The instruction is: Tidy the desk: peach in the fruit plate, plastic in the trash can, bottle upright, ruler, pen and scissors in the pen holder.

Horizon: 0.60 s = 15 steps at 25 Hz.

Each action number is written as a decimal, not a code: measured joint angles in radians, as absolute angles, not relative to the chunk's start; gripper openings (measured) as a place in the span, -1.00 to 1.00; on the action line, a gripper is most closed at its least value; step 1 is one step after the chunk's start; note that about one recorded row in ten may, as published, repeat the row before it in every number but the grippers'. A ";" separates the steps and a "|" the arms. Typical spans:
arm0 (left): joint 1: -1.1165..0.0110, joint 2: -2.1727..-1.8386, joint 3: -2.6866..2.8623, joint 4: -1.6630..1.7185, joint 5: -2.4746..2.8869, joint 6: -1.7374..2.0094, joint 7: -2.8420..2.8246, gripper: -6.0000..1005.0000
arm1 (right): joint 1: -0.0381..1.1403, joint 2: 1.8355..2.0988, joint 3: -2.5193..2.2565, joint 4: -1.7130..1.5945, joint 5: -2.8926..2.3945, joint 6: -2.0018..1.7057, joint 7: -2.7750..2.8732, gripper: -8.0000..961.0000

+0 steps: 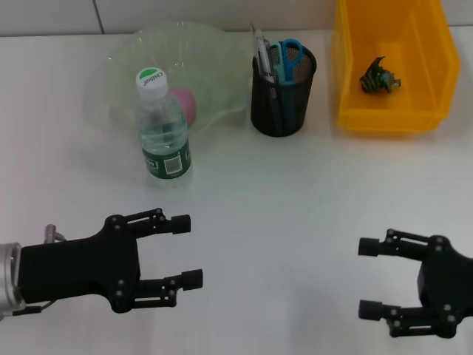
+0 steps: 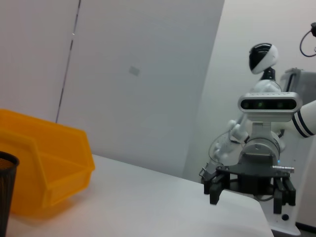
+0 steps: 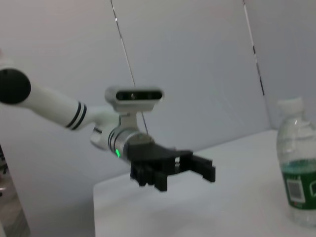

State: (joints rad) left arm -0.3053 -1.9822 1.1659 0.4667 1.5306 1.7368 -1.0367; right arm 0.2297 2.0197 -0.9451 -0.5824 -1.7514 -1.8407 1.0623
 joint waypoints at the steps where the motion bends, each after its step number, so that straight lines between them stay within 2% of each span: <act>1: -0.316 -1.983 1.166 0.467 1.540 1.736 -1.041 0.59 | 0.230 2.027 -0.942 -0.587 -1.764 -1.834 1.062 0.72; 2: -0.316 -1.983 1.166 0.467 1.540 1.736 -1.041 0.59 | 0.232 2.037 -0.941 -0.593 -1.779 -1.823 1.063 0.72; 15: -0.328 -1.991 1.156 0.468 1.582 1.731 -1.052 0.58 | 0.244 2.067 -0.938 -0.599 -1.786 -1.780 1.070 0.72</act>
State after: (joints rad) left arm -0.3284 -1.9915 1.1562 0.4679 1.5820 1.7313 -1.0516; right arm 0.2441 2.0665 -0.9378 -0.5995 -1.7855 -1.7803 1.0697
